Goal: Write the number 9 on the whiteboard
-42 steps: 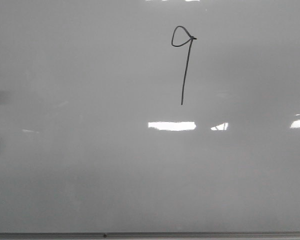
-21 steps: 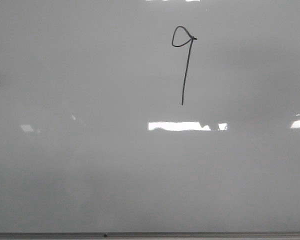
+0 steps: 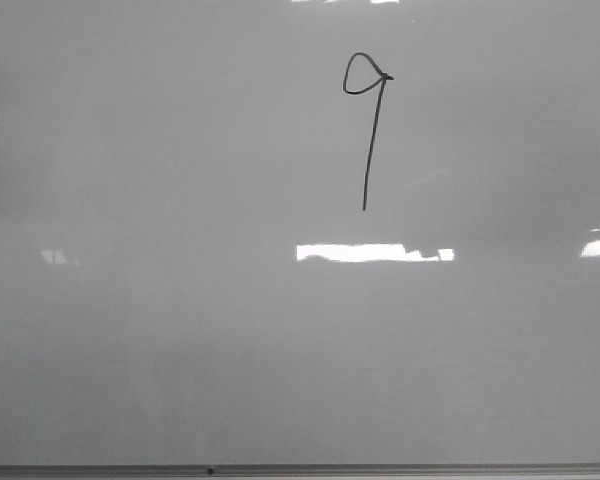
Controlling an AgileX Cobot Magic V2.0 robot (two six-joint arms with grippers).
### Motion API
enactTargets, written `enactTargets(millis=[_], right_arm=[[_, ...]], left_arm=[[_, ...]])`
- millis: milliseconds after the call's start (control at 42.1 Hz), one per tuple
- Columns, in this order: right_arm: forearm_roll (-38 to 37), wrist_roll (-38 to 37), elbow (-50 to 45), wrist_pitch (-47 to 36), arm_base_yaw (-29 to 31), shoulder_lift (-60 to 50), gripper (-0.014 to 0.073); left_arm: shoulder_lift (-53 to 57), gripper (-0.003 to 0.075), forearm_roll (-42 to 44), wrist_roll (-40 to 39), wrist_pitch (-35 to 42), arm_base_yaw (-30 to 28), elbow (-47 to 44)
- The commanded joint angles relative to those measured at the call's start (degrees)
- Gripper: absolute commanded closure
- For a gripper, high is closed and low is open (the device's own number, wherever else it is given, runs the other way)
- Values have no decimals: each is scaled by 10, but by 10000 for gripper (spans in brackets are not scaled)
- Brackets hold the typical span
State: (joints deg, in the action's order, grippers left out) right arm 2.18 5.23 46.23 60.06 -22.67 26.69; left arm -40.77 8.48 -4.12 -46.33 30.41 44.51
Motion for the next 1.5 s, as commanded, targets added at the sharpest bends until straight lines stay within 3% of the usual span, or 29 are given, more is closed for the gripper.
enactTargets(millis=[0,95,309,428,1473], right_arm=[[-5,-1,16,-32,4,-3,38],[-5,0,15,-31,4,-3,112],[-5,0,15,-31,4,-3,517],[-5,0,15,-31,4,-3,666],[-5,0,15,-31,4,-3,662]], left_arm=[[13,363,-3,0,27,20,19],[14,402,-6,0,27,24,19],[14,638,-10,0,32,24,19],[14,740,-10,0,32,24,19],[14,739,-2,-1,36,24,19]])
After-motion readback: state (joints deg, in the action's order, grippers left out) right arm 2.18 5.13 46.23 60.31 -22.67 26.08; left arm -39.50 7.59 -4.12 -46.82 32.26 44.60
